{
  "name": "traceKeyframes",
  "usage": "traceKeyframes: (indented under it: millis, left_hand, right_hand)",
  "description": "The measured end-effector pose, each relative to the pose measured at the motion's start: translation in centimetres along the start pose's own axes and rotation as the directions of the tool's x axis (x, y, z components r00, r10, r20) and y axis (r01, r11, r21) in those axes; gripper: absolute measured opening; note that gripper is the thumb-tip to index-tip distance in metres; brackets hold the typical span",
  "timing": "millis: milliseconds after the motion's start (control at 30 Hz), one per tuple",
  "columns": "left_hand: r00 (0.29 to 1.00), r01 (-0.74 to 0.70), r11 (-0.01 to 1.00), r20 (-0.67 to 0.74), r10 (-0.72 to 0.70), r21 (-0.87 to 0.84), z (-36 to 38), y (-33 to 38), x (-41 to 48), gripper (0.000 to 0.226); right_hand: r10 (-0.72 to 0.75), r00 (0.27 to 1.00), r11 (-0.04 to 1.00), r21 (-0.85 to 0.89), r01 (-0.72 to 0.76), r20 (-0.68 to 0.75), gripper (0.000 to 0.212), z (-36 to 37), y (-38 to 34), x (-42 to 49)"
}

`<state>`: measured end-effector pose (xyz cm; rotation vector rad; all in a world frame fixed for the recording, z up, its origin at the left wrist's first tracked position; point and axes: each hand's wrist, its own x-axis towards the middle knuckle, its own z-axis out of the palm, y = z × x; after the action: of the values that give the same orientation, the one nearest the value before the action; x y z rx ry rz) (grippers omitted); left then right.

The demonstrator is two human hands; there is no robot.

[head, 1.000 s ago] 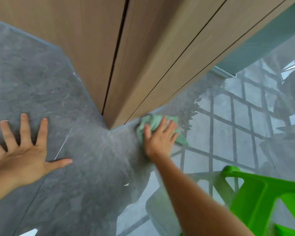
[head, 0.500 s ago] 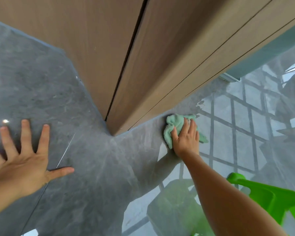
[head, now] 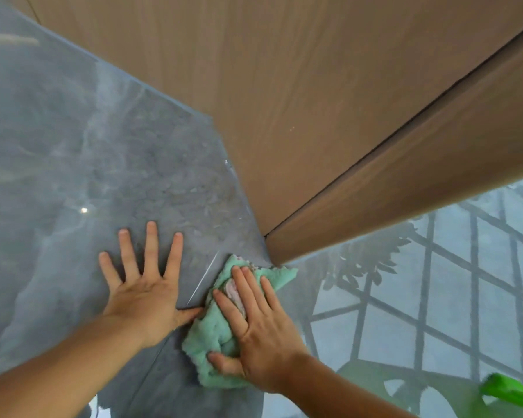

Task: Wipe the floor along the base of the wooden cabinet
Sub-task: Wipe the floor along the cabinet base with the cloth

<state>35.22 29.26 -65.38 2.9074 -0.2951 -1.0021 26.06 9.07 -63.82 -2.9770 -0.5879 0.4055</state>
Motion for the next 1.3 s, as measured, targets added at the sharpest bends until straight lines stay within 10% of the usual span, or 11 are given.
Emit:
traceKeyframes:
  millis: [533, 833, 1300]
  left_hand:
    - [0.918, -0.046, 0.999, -0.395, 0.043, 0.002, -0.7, -5.8, 0.3, 0.114]
    - [0.873, -0.075, 0.996, -0.486, 0.042, -0.050, -0.4, -5.9, 0.7, 0.119]
    - [0.924, -0.002, 1.000, -0.382, 0.007, 0.011, -1.2, -5.7, 0.2, 0.116]
  right_hand:
    - [0.305, 0.952, 0.946, 0.126, -0.299, -0.033, 0.102, -3.9, 0.7, 17.2]
    - [0.239, 0.970, 0.967, 0.101, -0.233, -0.053, 0.089, -7.4, 1.3, 33.2]
    - [0.441, 0.895, 0.893, 0.132, -0.430, -0.067, 0.080, -2.6, -2.6, 9.5]
